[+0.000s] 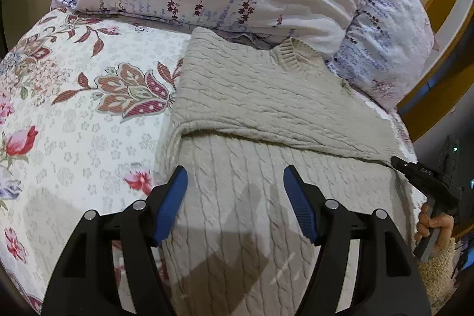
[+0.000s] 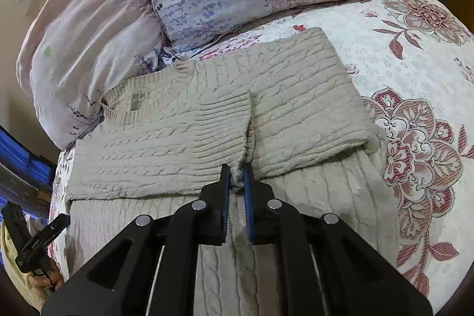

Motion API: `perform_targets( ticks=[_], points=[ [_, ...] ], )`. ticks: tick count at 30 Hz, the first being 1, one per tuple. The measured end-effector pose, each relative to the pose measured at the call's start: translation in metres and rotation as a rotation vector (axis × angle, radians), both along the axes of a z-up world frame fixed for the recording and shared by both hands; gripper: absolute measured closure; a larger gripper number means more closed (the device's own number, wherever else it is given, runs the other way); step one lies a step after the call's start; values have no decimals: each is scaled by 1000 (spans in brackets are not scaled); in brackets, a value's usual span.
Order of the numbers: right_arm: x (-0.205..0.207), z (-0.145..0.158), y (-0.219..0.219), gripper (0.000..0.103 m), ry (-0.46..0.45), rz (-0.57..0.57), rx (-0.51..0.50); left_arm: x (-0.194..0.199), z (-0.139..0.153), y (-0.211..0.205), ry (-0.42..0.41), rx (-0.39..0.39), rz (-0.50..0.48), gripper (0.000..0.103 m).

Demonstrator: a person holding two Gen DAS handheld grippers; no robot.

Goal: Fold small clothes

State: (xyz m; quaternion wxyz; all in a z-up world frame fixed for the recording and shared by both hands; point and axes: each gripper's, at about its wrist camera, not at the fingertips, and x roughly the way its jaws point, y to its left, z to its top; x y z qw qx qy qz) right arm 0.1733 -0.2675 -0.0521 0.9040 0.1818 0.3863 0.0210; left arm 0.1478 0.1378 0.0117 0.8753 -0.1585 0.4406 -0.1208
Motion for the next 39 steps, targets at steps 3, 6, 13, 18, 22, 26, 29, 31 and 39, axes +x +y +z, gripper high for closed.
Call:
perform_targets(
  ticks=[3,6,13,18,22,26,29,31,39],
  points=[
    [-9,5,-6,75,-4,-1,29,-12,2,6,-5,-45,-9,36],
    [-26,14,-17,62,-36,-4,40,-28,7,14,-29,-71,-10,36],
    [-72,19,-59,51,-36,-40,85,-61,10,36,-51,-98,13,36],
    [-107,8,-88,51,-12,-87,123,-79,-2,49,-16,-163,32,36],
    [-129,-7,-101,51,18,-103,177,-94,-11,52,-1,-223,33,38],
    [-143,-23,-99,51,41,-49,264,-112,-16,52,-2,-306,17,44],
    [-154,-26,-96,54,32,-7,294,-125,-20,49,-2,-355,0,53],
    [-162,-33,-93,62,41,36,355,-133,-22,47,-4,-381,-10,58],
    [-188,-51,-71,71,47,171,429,-162,-40,34,47,-522,-79,67]
  ],
)
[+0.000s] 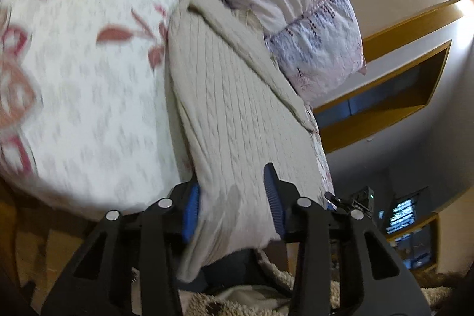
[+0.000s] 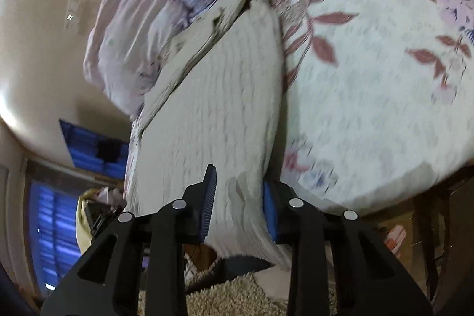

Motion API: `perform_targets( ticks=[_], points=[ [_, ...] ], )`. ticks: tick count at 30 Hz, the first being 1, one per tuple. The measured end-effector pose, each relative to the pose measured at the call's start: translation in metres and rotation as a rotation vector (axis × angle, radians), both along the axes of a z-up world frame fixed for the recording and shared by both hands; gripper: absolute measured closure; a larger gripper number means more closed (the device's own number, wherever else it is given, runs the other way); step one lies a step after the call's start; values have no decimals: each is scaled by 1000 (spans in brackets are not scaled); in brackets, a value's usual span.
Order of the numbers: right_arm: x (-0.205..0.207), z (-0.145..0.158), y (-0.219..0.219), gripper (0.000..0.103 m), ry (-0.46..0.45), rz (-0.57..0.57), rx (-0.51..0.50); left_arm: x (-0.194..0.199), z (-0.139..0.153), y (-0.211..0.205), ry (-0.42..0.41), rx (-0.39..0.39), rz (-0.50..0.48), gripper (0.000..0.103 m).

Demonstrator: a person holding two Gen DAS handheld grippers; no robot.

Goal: Fold small clothes

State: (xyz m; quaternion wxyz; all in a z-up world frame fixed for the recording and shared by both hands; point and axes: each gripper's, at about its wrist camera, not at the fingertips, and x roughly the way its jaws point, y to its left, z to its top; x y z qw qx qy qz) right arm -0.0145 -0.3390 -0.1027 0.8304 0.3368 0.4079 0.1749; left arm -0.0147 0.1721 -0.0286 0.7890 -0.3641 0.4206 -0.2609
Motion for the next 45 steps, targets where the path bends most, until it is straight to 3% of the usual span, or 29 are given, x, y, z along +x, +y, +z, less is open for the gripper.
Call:
perform_targets(
  ticks=[4,8,10,12,15,21,26,41,45],
  points=[
    [-9,2,16,74,-12,73,-34,-11,-2,-5,5,-30,-27,68],
    [-12,4,33,74,-22,124,-84,-16,1,-12,-2,-4,-70,69],
    [-12,5,38,78,-23,134,-103,-17,2,-15,-1,14,-83,75],
    [-11,8,42,93,-39,128,-141,-18,1,-17,5,36,-94,91],
    [-14,20,41,94,-104,95,-170,-17,3,-17,-4,57,-86,96],
    [-23,54,40,95,-281,-17,-290,-15,25,-6,-79,101,-18,97],
    [-25,78,40,95,-426,-81,-330,-1,49,4,-144,123,55,98],
    [-3,116,52,95,-605,-152,-471,56,111,-10,-307,329,169,98],
    [4,127,56,95,-638,-161,-502,71,121,-11,-324,346,188,98]
  ],
)
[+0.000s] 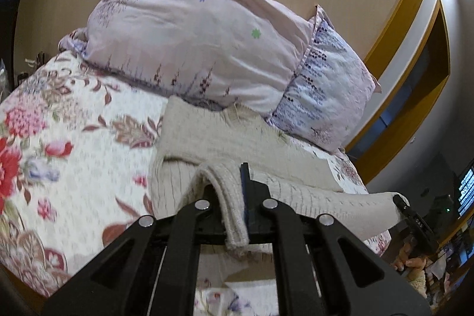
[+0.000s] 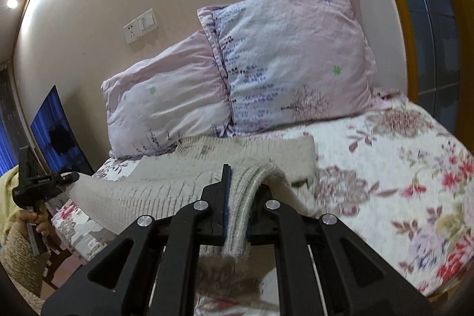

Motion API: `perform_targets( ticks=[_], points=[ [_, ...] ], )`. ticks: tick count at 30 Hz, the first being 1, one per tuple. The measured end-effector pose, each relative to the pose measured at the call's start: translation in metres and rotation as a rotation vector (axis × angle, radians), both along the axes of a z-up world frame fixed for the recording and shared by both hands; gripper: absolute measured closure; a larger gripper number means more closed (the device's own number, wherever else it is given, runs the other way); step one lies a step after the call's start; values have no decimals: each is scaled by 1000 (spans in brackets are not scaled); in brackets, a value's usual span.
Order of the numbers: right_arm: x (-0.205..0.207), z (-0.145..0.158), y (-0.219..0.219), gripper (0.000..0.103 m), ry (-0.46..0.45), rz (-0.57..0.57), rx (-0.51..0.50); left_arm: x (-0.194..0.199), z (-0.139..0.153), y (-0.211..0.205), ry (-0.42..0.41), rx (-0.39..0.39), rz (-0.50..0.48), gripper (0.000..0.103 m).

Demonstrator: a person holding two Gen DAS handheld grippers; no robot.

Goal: Fold small clothes

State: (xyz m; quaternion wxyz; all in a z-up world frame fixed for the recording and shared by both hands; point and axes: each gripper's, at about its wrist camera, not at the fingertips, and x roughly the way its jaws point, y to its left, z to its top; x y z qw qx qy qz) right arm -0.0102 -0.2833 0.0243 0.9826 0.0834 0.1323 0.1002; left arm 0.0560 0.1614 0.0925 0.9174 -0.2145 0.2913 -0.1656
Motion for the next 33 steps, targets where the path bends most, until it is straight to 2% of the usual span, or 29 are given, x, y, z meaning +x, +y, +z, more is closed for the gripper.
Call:
perform_targets(
  ticks=[9,17,22,24,28,33],
  points=[
    [39,24,12,95,-43,-29,-88,50,18,-7,-14,34,43,98],
    [104,32,10,95,-10,-58,-58,119,18,-13,0,45,81,98],
    [154,12,-6,95,108,-75,24,166,-7,-18,60,54,101,98],
    [183,-11,-15,95,218,-92,69,185,-27,-20,108,57,107,98],
    [218,-46,-26,95,378,-118,137,209,-65,-18,212,29,119,98],
    [233,-56,-36,94,431,-113,222,218,-76,-17,246,-13,101,97]
  ],
)
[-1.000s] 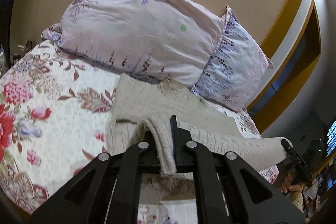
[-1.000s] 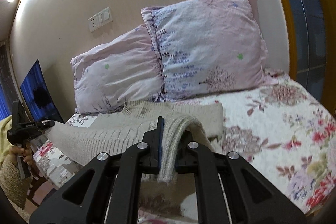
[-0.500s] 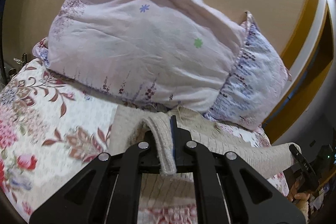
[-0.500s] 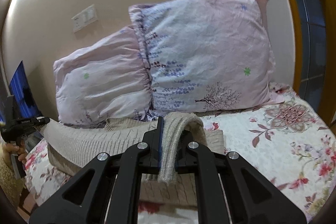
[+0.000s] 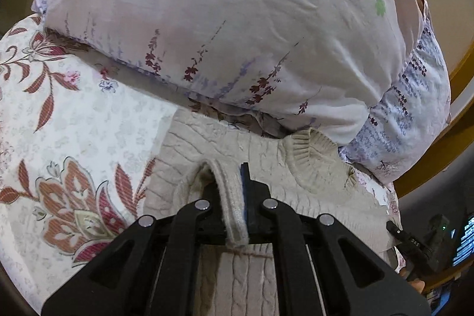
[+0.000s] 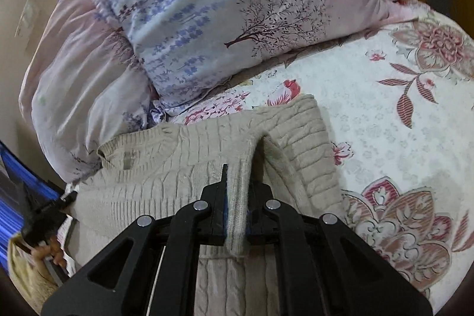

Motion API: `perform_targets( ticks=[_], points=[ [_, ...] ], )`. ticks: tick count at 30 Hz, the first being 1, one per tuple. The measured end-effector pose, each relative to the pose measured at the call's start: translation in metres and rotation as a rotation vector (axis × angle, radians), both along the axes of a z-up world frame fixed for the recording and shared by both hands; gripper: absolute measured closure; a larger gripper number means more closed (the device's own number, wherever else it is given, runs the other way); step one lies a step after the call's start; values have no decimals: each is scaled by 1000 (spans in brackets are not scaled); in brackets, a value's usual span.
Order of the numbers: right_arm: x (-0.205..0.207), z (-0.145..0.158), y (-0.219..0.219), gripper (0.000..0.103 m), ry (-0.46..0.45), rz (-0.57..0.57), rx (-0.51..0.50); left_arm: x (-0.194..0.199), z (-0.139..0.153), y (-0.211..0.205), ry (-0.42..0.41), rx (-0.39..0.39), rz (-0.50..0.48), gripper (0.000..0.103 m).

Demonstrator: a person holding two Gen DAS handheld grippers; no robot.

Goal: Fold small clothes

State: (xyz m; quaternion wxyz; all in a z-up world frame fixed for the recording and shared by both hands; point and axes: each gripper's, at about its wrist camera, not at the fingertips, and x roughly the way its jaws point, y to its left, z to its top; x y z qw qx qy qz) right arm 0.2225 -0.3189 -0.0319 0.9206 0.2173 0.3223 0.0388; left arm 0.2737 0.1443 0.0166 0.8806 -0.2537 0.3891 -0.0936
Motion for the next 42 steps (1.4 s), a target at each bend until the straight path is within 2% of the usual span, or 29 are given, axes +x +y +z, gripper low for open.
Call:
perform_targets(
  ticks=[1,2,3,4,5,6,8,12,16,22,25,30,32,35,37,38,39,42],
  points=[
    [3,1,-1,94,6,-4,14,1,1,0,1,-5,-2,96],
    [6,2,-3,88,9,-9,31,4,1,0,5,-22,-5,96],
    [10,3,-6,74,16,-20,58,6,1,0,8,-30,-2,92],
    [13,4,-8,66,17,-22,84,9,0,0,13,-45,0,88],
    [16,5,-9,51,15,-19,117,13,0,-1,17,-68,-1,77],
    [18,7,-11,43,6,-22,150,15,0,0,16,-86,3,64],
    [22,13,-12,40,-21,-27,172,20,1,1,-3,-137,22,50],
    [24,27,-9,40,-75,-24,172,20,12,7,-43,-188,58,36],
    [11,40,-10,40,-127,-26,140,8,23,18,-71,-178,85,34],
    [-24,49,-21,40,-154,-55,75,-18,33,34,-89,-116,97,34],
    [-35,49,-21,43,-145,-54,26,-33,38,36,-98,-46,88,34],
    [-45,37,-16,64,-83,-17,-56,-54,33,35,-78,50,54,36],
    [-45,29,-11,68,-47,-8,-106,-58,28,34,-63,66,45,38],
    [-45,18,-7,70,-8,-12,-154,-64,19,34,-38,75,36,42],
    [-43,8,-6,77,34,-11,-184,-67,12,34,-18,78,24,44],
    [-41,3,-5,84,56,-6,-197,-67,9,32,-10,80,19,46],
    [-39,-3,-3,87,80,-3,-217,-67,7,30,-3,81,13,49],
    [-43,-6,0,91,70,-5,-249,-69,-2,25,21,78,-13,59]
  ],
)
